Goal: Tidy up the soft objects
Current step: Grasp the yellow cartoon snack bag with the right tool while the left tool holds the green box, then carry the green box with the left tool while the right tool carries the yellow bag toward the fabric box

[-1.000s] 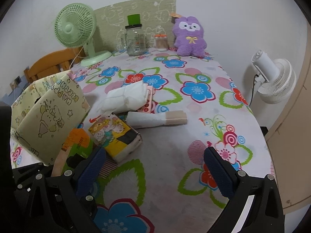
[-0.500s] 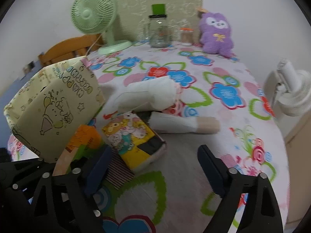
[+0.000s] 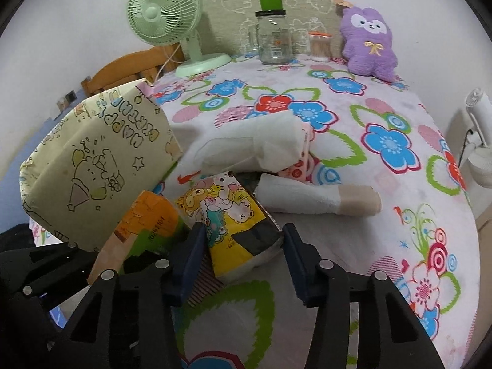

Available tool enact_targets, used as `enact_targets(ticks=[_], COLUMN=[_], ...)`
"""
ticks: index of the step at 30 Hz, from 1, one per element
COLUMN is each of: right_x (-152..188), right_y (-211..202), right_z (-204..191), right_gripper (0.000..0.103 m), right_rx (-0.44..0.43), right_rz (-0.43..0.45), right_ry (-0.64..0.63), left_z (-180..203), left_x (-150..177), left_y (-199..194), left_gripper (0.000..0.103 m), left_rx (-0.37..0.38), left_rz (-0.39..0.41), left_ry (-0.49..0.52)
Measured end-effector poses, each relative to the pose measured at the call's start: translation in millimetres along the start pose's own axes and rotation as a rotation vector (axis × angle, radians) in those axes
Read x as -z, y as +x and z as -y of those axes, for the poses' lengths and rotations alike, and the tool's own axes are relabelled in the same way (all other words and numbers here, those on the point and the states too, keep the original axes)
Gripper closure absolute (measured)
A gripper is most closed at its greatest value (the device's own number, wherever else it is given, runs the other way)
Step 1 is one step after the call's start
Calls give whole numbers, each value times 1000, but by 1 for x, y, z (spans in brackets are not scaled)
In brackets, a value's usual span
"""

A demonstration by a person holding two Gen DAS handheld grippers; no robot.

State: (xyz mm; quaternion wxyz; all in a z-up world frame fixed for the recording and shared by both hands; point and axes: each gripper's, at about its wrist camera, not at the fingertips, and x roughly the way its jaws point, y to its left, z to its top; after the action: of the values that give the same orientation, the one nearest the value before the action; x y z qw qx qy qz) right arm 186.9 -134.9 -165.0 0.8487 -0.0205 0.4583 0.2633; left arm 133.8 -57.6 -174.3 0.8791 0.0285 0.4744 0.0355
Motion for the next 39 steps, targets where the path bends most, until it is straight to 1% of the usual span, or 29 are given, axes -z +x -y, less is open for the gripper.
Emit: enact_targets(ticks=[4, 8, 12, 22, 27, 32, 34, 39], right_x=[4, 9, 14, 19, 16, 12, 11, 10], right_y=[-8, -18, -29, -67, -91, -110, -117, -138], right_z=[2, 4, 3, -5, -12, -19, -21, -27], right_gripper=[53, 53, 53, 53, 53, 53, 53, 53], right_rx=[46, 68, 86, 137, 185, 227, 260, 291], right_rz=[6, 12, 19, 75, 110, 124, 128, 163], right_ry=[14, 35, 47, 78, 94, 109, 122, 134], left_z=[2, 5, 8, 10, 10, 11, 12, 11], left_x=[1, 4, 8, 12, 7, 6, 5, 3], left_y=[-1, -4, -13, -50, -69, -93, -100, -118], left_gripper=[87, 88, 88, 88, 88, 88, 88, 87], left_rx=[13, 33, 45, 73, 86, 85, 105, 125], left_rz=[1, 0, 15, 87, 127, 183, 192, 220], left_ry=[11, 16, 28, 64, 76, 100, 115, 131])
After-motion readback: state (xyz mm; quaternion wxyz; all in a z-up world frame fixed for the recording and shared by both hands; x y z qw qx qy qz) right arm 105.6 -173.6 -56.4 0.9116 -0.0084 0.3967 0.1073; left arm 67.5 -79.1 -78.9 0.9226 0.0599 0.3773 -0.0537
